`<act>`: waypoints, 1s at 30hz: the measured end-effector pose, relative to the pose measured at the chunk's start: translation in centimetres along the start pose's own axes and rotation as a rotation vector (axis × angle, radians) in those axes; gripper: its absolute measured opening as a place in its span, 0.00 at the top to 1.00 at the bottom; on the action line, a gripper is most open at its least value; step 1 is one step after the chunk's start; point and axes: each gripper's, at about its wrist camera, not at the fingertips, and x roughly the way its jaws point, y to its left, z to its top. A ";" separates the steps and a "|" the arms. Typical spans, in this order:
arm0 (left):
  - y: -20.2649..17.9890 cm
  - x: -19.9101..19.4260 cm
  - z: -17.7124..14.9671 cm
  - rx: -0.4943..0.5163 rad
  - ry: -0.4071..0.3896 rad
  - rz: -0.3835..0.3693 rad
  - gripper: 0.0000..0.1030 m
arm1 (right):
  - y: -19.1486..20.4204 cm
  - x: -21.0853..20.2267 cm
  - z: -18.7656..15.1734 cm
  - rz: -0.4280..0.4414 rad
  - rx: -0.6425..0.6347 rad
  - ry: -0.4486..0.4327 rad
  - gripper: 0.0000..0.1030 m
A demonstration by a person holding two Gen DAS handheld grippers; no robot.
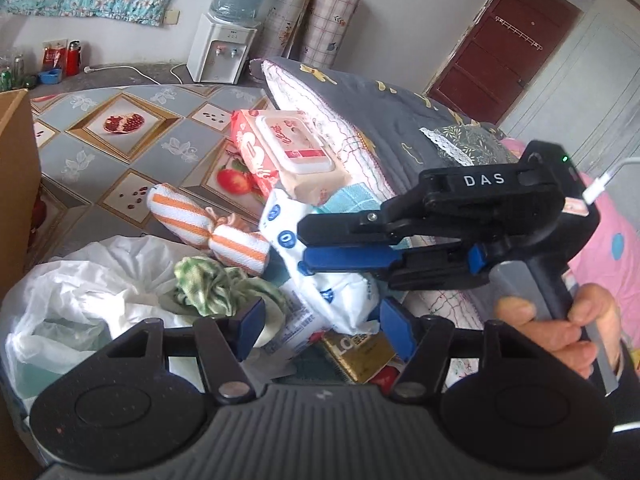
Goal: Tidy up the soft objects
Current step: 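Carry the diaper pack with the right tool toward the cardboard box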
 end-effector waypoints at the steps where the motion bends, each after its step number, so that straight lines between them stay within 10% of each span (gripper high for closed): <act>1: -0.2 0.3 0.0 0.000 0.002 0.001 0.37 | -0.8 0.0 0.0 0.042 0.036 -0.002 0.77; 12: -1.3 2.3 0.4 -0.006 0.006 0.055 0.60 | -2.8 -1.3 0.2 0.183 0.102 -0.033 0.67; 22: -1.6 2.2 0.6 0.038 0.009 0.071 0.63 | -3.0 -4.4 0.5 -0.215 -0.002 -0.161 0.60; 30: -1.9 2.2 1.8 0.044 0.034 0.097 0.60 | -3.6 -2.5 0.7 -0.248 0.033 -0.135 0.47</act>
